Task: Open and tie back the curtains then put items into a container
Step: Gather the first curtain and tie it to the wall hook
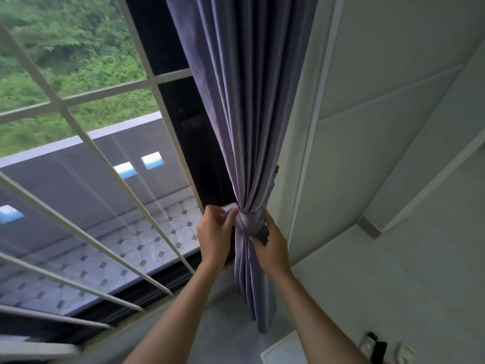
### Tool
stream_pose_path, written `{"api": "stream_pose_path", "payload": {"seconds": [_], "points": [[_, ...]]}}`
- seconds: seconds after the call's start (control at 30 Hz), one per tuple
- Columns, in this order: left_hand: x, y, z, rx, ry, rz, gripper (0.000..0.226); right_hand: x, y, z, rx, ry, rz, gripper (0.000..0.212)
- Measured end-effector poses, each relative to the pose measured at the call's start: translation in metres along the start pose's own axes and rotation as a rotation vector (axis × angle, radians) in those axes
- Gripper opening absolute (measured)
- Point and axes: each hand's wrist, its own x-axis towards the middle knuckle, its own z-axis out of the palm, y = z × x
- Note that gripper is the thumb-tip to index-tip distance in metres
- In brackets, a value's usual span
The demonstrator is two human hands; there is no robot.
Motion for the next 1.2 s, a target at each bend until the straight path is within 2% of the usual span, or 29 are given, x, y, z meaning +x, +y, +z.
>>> {"api": "stream_pose_path", "payload": {"seconds": [0.07, 0.17, 0.27, 0.37, 0.43, 0.57, 0.67, 0.73, 0.8, 0.87, 0.9, 0.97, 1.1, 1.13, 1.2], "points": [[-0.004, -0.005, 0.006, -0.071, -0.083, -0.047, 0.017, 0.0, -0.002, -0.004, 0.033, -0.014, 0.019, 0.064], [-0.008, -0.011, 0.012, -0.164, -0.24, -0.082, 0.024, 0.0, -0.004, -0.008, 0.051, -0.043, 0.03, 0.068], [-0.009, -0.011, 0.015, -0.427, -0.46, -0.201, 0.032, -0.001, -0.004, -0.013, 0.066, -0.053, 0.038, 0.069], [-0.009, -0.005, 0.015, -0.47, -0.6, -0.118, 0.068, -0.002, -0.002, -0.016, 0.138, -0.07, 0.066, 0.069], [-0.008, -0.003, 0.018, -0.437, -0.601, -0.066, 0.076, -0.003, -0.003, -0.017, 0.158, -0.086, 0.077, 0.069], [-0.004, 0.007, 0.025, -0.479, -0.504, -0.059, 0.062, 0.001, 0.0, -0.019, 0.211, -0.124, 0.135, 0.065], [-0.004, 0.013, 0.028, -0.503, -0.512, -0.037, 0.061, 0.004, -0.001, -0.026, 0.299, -0.154, 0.205, 0.061], [-0.002, 0.016, 0.03, -0.492, -0.547, -0.042, 0.062, 0.007, -0.007, -0.033, 0.324, -0.172, 0.239, 0.054], [0.003, 0.018, 0.031, -0.456, -0.539, -0.057, 0.055, 0.01, -0.015, -0.039, 0.344, -0.202, 0.29, 0.05], [0.011, 0.018, 0.03, -0.436, -0.517, -0.082, 0.047, 0.013, -0.023, -0.042, 0.347, -0.213, 0.355, 0.037], [0.015, 0.016, 0.03, -0.44, -0.515, -0.099, 0.044, 0.015, -0.029, -0.044, 0.368, -0.206, 0.382, 0.031], [0.022, 0.01, 0.03, -0.439, -0.532, -0.133, 0.042, 0.024, -0.035, -0.047, 0.371, -0.13, 0.39, 0.033], [0.024, 0.011, 0.034, -0.387, -0.592, -0.155, 0.04, 0.047, -0.043, -0.054, 0.313, 0.088, 0.274, 0.02], [0.022, 0.013, 0.035, -0.386, -0.6, -0.157, 0.04, 0.05, -0.047, -0.054, 0.321, 0.092, 0.264, 0.021], [0.019, 0.016, 0.035, -0.389, -0.592, -0.163, 0.039, 0.055, -0.054, -0.053, 0.283, 0.08, 0.263, 0.036]]}}
